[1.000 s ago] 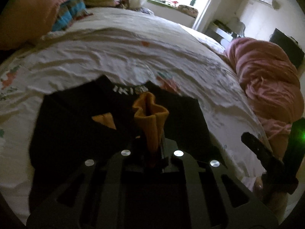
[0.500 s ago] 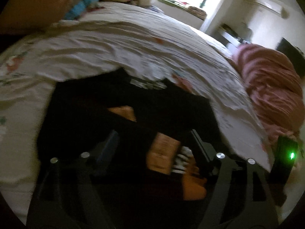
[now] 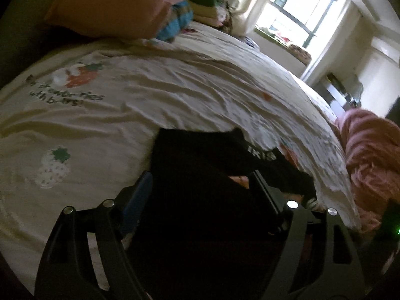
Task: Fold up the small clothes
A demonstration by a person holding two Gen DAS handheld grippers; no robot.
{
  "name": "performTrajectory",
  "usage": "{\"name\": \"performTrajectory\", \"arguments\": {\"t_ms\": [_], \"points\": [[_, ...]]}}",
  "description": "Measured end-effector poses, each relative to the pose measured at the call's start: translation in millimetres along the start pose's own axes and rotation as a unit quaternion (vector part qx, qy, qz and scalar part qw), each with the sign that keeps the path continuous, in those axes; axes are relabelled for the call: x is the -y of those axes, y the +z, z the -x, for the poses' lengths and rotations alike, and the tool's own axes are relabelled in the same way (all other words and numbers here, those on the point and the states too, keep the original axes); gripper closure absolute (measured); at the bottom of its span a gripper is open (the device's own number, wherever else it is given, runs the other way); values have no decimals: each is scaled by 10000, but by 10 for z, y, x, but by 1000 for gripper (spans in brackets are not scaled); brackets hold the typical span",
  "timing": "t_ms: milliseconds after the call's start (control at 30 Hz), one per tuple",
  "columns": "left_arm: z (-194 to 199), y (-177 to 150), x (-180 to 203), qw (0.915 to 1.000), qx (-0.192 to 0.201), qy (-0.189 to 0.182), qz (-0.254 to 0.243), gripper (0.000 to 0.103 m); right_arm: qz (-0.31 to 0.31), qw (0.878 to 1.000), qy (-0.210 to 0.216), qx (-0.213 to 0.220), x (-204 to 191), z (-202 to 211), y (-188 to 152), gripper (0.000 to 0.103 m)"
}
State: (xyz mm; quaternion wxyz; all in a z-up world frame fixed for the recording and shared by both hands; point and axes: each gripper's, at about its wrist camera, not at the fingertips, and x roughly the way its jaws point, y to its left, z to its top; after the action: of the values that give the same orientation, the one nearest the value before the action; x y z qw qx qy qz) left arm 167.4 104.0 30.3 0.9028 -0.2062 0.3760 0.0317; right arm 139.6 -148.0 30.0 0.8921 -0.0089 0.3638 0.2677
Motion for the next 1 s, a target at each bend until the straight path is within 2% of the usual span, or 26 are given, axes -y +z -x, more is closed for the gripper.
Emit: {"name": "performTrajectory", "arguments": {"t_ms": [133, 233, 333, 400, 500, 600, 633, 667, 733, 833, 867, 900, 933, 967, 1000], "points": [[31, 17, -67, 10000, 67, 62, 38, 31, 656, 9969, -125, 427, -64, 179, 302, 91], [3, 11, -61, 10000, 45, 74, 20, 31, 856, 9939, -452, 533, 43, 174, 387, 91], [-42, -11, -37, 9999, 6, 126, -82, 31, 664, 9953, -595, 367, 217, 75, 378, 91], [-94, -36, 4, 9998, -46, 131, -155, 31, 593, 9951, -707, 359, 312, 41, 332, 98], [-197, -89, 74, 9994, -170, 121, -260, 31, 370, 9952, -853, 308, 474, 19, 237, 98], [-277, -150, 137, 9990, -251, 115, -355, 31, 16, 9970, -774, 75, 627, -40, 152, 96], [-302, -167, 158, 9988, -280, 122, -394, 31, -109, 9979, -628, -111, 678, -94, 98, 84], [-320, -183, 172, 9986, -300, 125, -421, 31, -173, 9980, -536, -286, 693, -150, 57, 58], [-381, -225, 221, 9978, -386, 141, -515, 31, -359, 9960, -488, -659, 742, -297, -65, 40], [-440, -279, 267, 9967, -469, 194, -640, 31, -687, 9901, -419, -1147, 801, -558, -246, 40], [-458, -296, 271, 9964, -496, 207, -663, 31, -755, 9880, -402, -1283, 812, -632, -294, 43], [-465, -302, 270, 9962, -510, 208, -668, 31, -779, 9865, -398, -1384, 813, -693, -340, 54], [-474, -304, 267, 9961, -520, 221, -671, 31, -721, 9870, -388, -1382, 793, -730, -364, 81], [-480, -300, 271, 9961, -517, 230, -675, 31, -677, 9887, -317, -1302, 760, -708, -354, 89], [-483, -295, 271, 9961, -506, 244, -683, 31, -666, 9901, -270, -1209, 740, -660, -333, 89]]}}
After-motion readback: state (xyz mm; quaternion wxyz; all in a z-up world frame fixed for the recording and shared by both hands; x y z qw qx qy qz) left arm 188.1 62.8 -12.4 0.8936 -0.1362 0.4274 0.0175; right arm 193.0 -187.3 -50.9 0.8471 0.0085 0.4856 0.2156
